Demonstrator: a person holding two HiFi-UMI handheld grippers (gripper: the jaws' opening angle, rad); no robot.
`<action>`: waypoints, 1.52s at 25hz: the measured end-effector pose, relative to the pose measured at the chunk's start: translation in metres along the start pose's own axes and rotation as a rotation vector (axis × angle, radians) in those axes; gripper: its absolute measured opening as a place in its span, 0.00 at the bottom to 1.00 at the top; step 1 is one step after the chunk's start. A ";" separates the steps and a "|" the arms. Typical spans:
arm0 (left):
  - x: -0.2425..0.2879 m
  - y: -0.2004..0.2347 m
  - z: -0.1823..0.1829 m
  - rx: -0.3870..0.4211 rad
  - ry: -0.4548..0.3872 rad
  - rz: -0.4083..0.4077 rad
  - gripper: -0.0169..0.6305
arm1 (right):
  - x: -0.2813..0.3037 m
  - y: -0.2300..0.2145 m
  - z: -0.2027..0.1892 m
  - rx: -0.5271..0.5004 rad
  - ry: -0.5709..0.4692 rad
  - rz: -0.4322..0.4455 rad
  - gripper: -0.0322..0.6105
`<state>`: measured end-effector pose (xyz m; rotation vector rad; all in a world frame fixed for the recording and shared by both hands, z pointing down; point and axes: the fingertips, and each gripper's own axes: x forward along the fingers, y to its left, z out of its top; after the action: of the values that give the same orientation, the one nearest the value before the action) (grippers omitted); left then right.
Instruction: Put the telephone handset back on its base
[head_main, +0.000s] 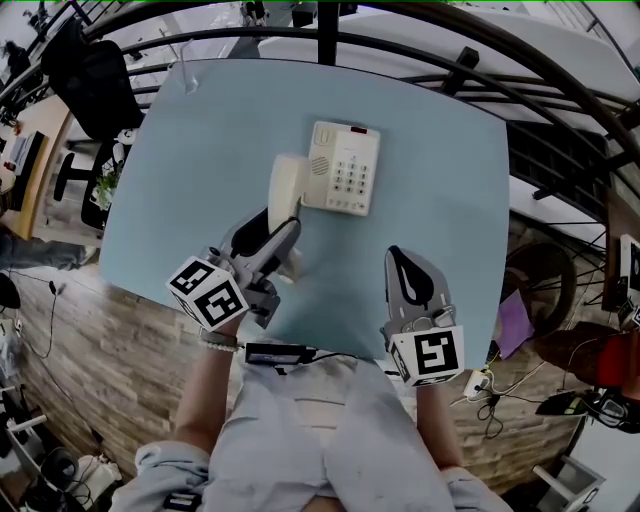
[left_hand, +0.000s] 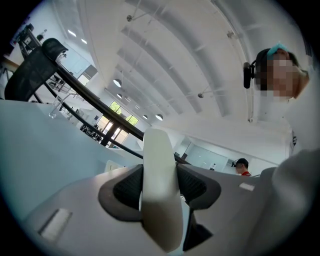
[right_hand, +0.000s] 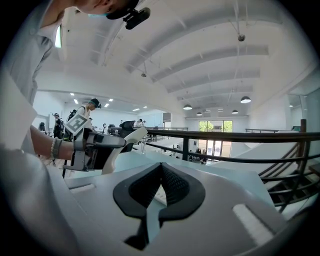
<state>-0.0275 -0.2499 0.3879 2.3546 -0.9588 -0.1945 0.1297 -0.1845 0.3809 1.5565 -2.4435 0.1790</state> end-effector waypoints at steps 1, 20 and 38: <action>0.004 0.003 -0.001 0.000 0.000 0.012 0.35 | 0.001 -0.002 -0.001 0.003 0.002 0.000 0.05; 0.080 0.065 -0.019 -0.002 0.076 0.196 0.35 | 0.032 -0.033 -0.021 0.040 0.046 0.050 0.05; 0.129 0.127 -0.042 -0.033 0.167 0.311 0.35 | 0.066 -0.051 -0.034 0.059 0.087 0.063 0.05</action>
<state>0.0054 -0.3900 0.5049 2.1182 -1.2097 0.1056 0.1542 -0.2560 0.4297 1.4634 -2.4424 0.3263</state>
